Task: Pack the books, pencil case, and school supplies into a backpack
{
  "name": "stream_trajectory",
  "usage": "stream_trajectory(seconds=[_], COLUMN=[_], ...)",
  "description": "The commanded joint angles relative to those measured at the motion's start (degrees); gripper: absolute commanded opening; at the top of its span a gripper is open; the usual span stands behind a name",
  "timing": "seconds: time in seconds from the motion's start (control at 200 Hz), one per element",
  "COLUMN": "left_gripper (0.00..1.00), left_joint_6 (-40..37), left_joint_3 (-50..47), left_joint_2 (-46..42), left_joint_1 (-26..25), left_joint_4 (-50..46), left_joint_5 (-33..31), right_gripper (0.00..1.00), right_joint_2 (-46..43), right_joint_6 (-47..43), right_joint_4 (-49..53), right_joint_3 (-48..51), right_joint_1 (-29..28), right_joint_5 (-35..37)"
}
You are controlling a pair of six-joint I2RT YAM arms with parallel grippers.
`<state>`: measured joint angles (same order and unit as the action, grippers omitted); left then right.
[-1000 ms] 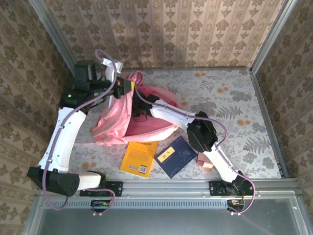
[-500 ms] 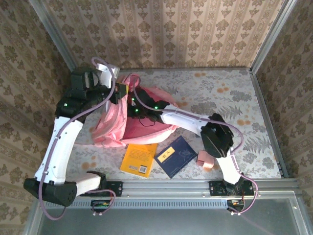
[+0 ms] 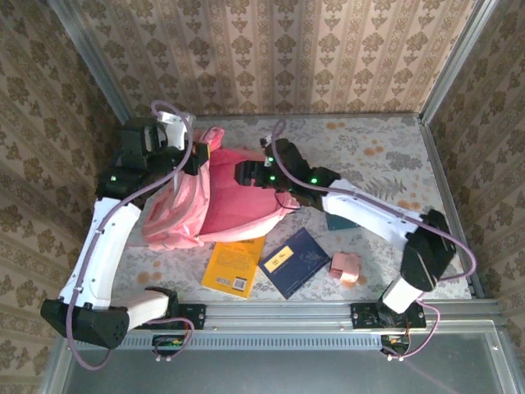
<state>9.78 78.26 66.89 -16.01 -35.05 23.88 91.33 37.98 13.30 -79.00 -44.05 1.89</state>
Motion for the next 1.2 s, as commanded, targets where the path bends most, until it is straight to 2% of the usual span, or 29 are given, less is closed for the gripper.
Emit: stream_trajectory(seconds=[0.0,0.2,0.345,0.475,0.58,0.74,0.805,0.965,1.195], left_gripper=[0.0,0.0,0.0,0.0,0.0,0.0,0.0,0.0,0.0], left_joint_6=[4.21,4.59,6.16,10.27,10.18,8.17,6.62,5.56,5.07], left_joint_3=[-0.45,-2.8,-5.01,-10.73,-13.61,-15.01,-15.07,-15.34,-15.56], left_joint_2=[0.21,-0.7,-1.01,-3.0,-4.33,-6.66,-7.12,-7.56,-7.74], left_joint_1=[0.63,0.63,0.63,0.62,0.63,-0.77,-2.18,-3.15,-3.49], left_joint_4=[7.52,12.06,14.61,20.84,22.82,22.38,21.84,21.78,21.64], left_joint_5=[-1.29,-6.38,-6.6,-5.35,-5.59,-7.87,-9.36,-10.52,-10.87], right_gripper=[0.83,0.82,0.84,0.86,0.88,0.93,1.0,1.0,1.0], right_joint_2=[-7.39,-17.64,-21.56,-21.47,-21.1,-23.61,-25.21,-26.55,-26.73], right_joint_6=[-4.72,-6.25,-5.85,-0.84,4.84,10.55,11.63,12.57,14.15], right_joint_4=[7.55,24.11,38.41,50.33,56.34,54.74,51.1,43.82,38.61], right_joint_3=[1.56,8.11,10.54,13.53,18.08,27.43,31.45,36.55,41.44], right_joint_1=[1.7,7.31,8.43,9.87,10.73,11.92,12.43,13.2,13.38], right_joint_5=[4.93,5.14,7.25,8.11,9.64,4.83,1.07,-4.75,-5.66])
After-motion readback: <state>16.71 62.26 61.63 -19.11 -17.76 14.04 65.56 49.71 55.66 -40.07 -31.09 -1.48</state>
